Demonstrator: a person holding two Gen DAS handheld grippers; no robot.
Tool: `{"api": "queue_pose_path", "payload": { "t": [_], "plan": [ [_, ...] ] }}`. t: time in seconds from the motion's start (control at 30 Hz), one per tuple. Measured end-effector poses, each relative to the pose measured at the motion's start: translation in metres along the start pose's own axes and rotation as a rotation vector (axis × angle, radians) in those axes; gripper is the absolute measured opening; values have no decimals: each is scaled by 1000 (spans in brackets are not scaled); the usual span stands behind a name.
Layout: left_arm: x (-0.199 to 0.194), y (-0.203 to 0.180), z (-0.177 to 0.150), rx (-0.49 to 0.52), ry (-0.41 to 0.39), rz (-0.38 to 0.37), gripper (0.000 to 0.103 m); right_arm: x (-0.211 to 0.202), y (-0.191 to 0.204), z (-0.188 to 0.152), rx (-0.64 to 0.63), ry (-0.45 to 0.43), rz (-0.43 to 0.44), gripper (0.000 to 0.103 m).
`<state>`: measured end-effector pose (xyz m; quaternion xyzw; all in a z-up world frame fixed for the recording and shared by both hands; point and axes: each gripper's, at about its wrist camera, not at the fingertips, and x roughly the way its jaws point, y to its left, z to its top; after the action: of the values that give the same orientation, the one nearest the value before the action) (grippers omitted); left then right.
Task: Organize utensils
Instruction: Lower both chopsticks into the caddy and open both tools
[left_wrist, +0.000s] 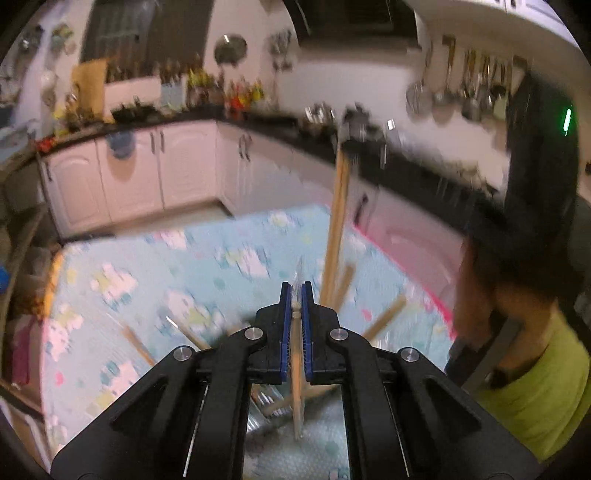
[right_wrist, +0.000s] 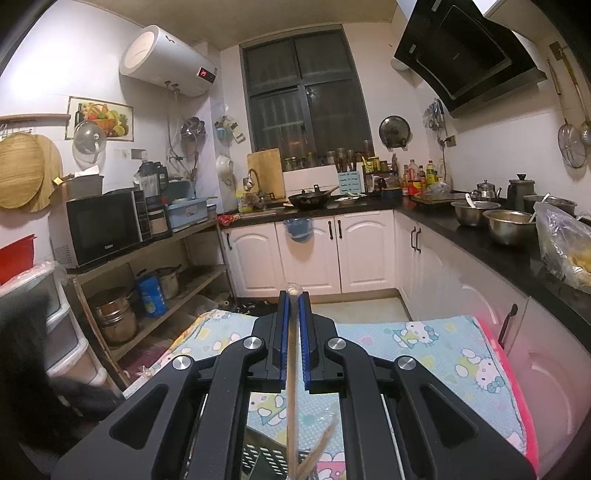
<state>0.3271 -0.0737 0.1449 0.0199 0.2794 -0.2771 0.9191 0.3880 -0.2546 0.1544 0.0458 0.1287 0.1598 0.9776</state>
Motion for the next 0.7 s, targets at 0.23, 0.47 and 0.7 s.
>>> {"api": "queue_pose_path", "payload": {
  "t": [0.23,0.47,0.7],
  "plan": [
    [-49,11,37,-1,-149,98,1,6,7,-5,6,11,19,6],
    [-61,26,46,-38,-204,149,1,6,15,-7,-3,16,27,6],
    [-39,32,21,-51,-195,188,1,6,18,-20,-30,72,7,6]
  ]
}}
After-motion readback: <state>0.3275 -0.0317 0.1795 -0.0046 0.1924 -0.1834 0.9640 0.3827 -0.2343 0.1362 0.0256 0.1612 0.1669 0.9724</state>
